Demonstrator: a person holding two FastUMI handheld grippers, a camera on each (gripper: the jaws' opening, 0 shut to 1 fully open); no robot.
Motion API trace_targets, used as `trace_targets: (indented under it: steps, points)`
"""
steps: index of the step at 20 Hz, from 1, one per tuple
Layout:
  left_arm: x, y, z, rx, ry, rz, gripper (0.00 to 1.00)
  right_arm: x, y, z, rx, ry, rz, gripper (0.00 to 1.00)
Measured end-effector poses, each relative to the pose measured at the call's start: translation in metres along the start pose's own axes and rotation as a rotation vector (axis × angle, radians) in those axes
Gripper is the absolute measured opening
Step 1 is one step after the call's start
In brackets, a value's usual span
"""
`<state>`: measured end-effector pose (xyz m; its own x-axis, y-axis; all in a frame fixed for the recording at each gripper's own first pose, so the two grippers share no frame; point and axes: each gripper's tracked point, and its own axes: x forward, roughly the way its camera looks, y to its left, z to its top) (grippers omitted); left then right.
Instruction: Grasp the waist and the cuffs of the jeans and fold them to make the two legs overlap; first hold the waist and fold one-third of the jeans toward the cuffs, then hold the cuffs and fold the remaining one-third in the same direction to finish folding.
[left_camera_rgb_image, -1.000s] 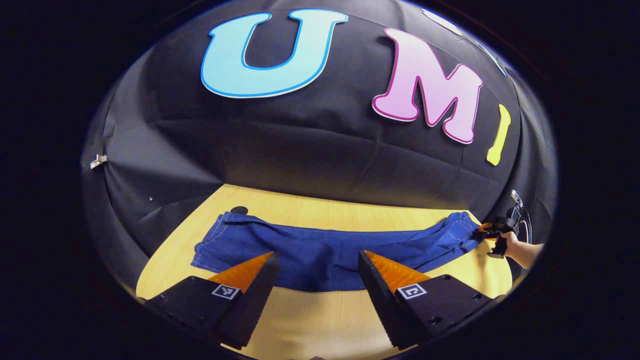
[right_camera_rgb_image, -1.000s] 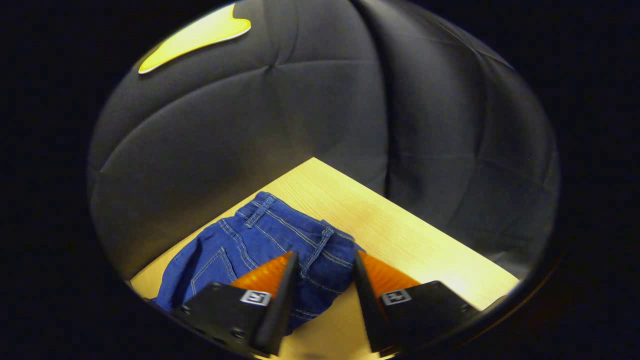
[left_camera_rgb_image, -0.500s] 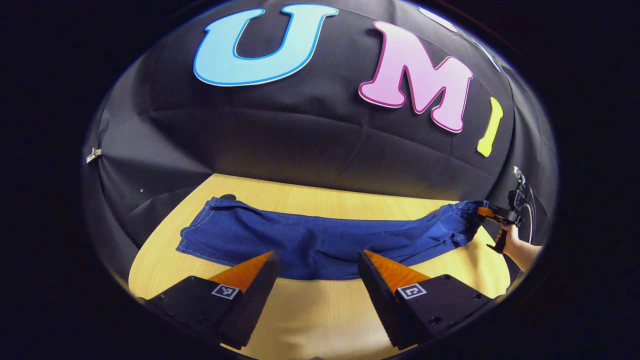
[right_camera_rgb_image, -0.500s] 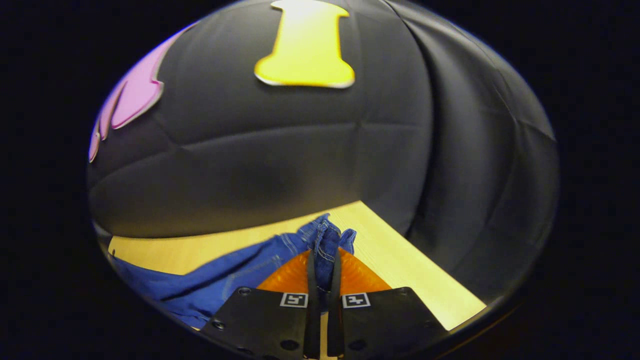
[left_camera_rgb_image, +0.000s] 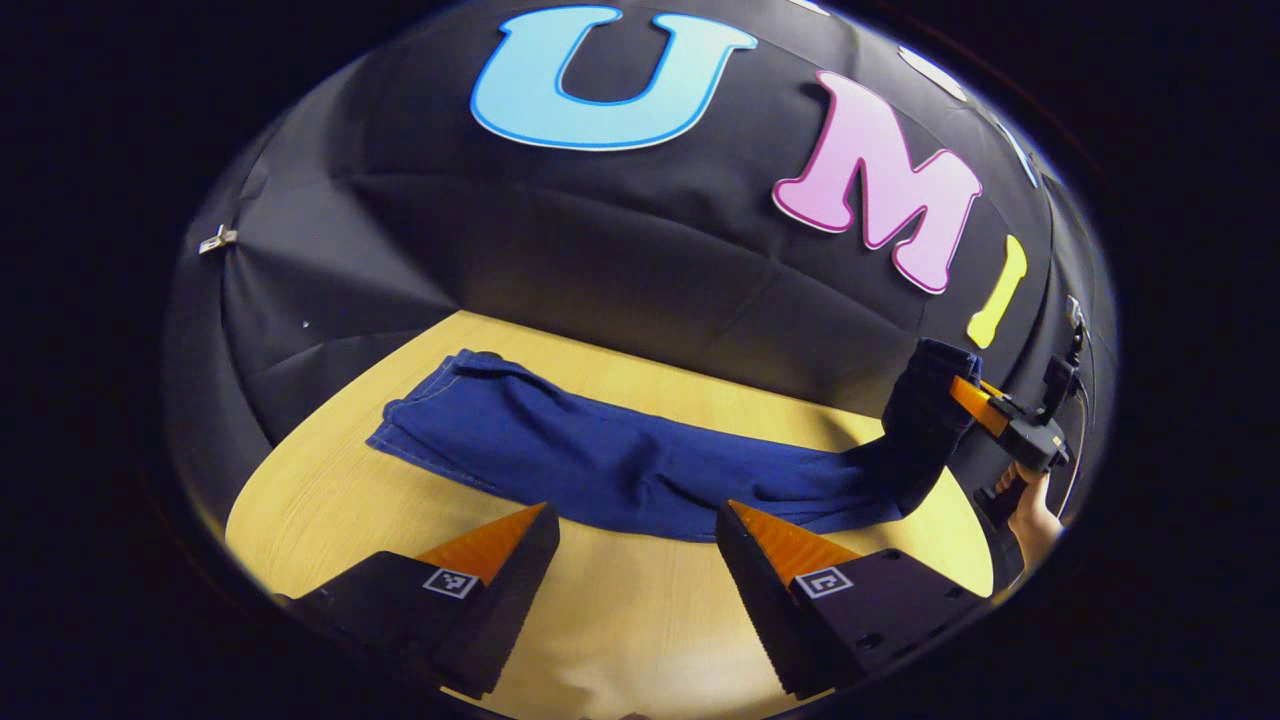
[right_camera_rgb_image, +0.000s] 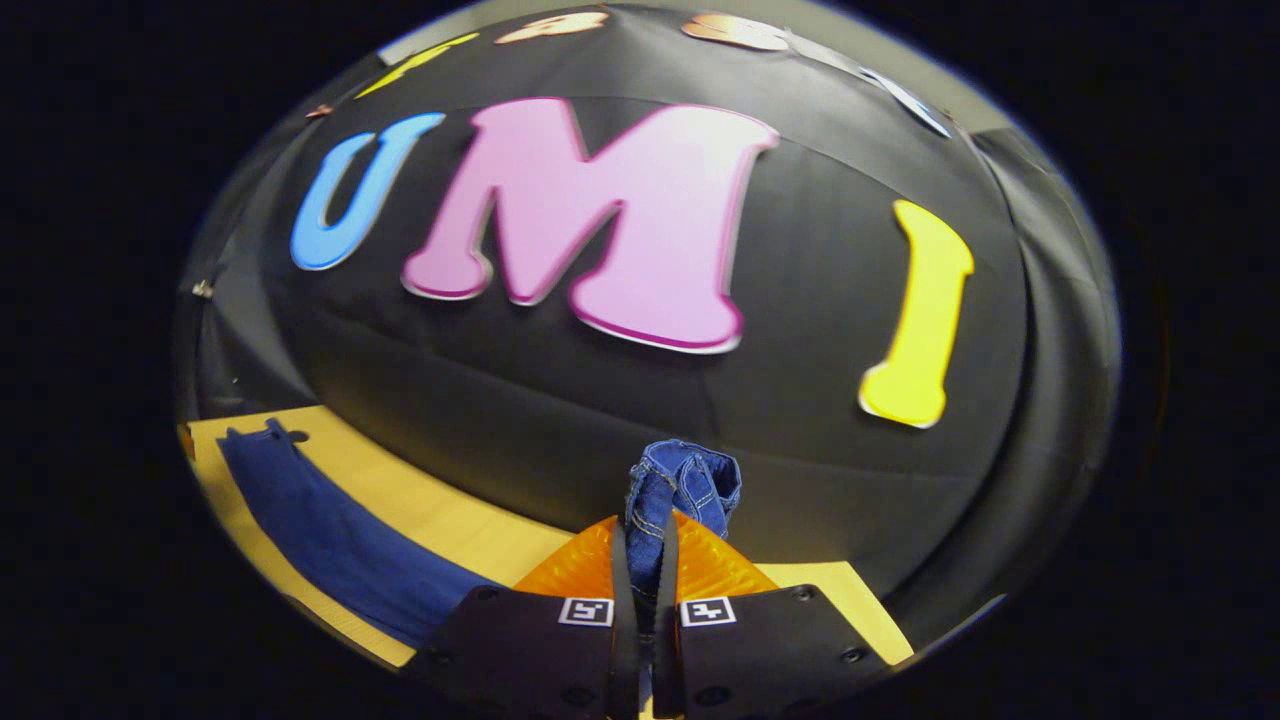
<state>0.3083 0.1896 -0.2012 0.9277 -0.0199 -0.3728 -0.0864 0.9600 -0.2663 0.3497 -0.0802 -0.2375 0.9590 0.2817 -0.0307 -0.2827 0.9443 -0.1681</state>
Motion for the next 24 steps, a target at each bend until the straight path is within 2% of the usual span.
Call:
trace_targets:
  steps: [3, 6, 11, 13, 14, 16, 19, 21, 22, 24]
  points:
    - [-0.002, 0.018, -0.003, -0.042, -0.014, 0.018, 0.97, -0.006, 0.002, -0.009, -0.056, 0.01, 0.097, 0.09]
    - [-0.004, 0.04, -0.008, -0.094, -0.034, 0.042, 0.97, 0.01, -0.017, -0.046, -0.054, 0.08, 0.177, 0.09]
    - [0.0, 0.064, -0.022, -0.172, -0.044, 0.059, 0.97, 0.021, -0.01, -0.077, -0.091, 0.178, 0.248, 0.1]
    - [0.004, 0.071, -0.025, -0.183, -0.048, 0.064, 0.97, 0.019, -0.005, -0.086, -0.063, 0.221, 0.298, 0.1]
    - [0.008, 0.078, -0.024, -0.18, -0.053, 0.072, 0.97, 0.019, 0.001, -0.099, -0.038, 0.255, 0.32, 0.21]
    - [0.015, 0.094, -0.02, -0.153, -0.062, 0.106, 0.97, 0.003, 0.03, -0.114, -0.016, 0.285, 0.368, 0.52]
    - [0.024, 0.125, -0.002, -0.108, -0.095, 0.168, 0.97, -0.008, 0.043, -0.103, 0.006, 0.275, 0.393, 0.98]
    - [0.035, 0.166, 0.015, -0.082, -0.124, 0.256, 0.96, -0.021, 0.042, -0.096, 0.072, 0.299, 0.401, 0.98]
    - [0.047, 0.192, 0.031, -0.087, -0.152, 0.28, 0.97, -0.026, 0.033, -0.093, 0.101, 0.304, 0.382, 0.98]
    - [0.081, 0.219, 0.043, -0.101, -0.119, 0.281, 0.96, -0.043, 0.013, -0.088, 0.147, 0.315, 0.349, 0.98]
